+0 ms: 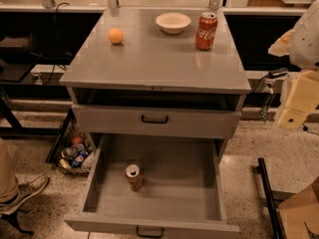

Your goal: Pick orange can from middle drawer and place on counter

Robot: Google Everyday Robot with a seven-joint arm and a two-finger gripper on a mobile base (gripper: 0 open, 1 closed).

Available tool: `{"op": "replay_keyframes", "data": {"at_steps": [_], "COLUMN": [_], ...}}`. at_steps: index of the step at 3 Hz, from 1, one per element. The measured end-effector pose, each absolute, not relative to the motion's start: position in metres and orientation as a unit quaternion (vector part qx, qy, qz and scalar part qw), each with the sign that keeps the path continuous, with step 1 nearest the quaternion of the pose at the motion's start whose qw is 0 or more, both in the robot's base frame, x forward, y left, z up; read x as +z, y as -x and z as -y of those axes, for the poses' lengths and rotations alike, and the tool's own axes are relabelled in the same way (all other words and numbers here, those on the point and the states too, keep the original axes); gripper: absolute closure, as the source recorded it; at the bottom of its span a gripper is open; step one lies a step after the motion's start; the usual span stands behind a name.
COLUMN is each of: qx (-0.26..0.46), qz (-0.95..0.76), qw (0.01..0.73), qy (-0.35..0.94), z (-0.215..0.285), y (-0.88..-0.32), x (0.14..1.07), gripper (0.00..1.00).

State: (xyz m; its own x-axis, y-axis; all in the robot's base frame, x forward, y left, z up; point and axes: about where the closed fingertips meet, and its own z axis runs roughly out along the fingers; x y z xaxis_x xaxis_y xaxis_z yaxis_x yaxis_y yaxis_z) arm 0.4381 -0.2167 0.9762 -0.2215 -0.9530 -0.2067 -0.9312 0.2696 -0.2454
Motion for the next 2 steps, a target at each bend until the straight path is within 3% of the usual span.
{"op": "replay_keyframes", "data": {"at_steps": [1,2], "qx": [-0.033,0.013], "qz": [-0.781,-0.784], "qw": [0.163,0.178], "qy": [0.602,0.594], "z": [0.215,0.199], "y": [-0.438,-0.434], "x": [0.976,0.947], "gripper": [0.00,0.00]}}
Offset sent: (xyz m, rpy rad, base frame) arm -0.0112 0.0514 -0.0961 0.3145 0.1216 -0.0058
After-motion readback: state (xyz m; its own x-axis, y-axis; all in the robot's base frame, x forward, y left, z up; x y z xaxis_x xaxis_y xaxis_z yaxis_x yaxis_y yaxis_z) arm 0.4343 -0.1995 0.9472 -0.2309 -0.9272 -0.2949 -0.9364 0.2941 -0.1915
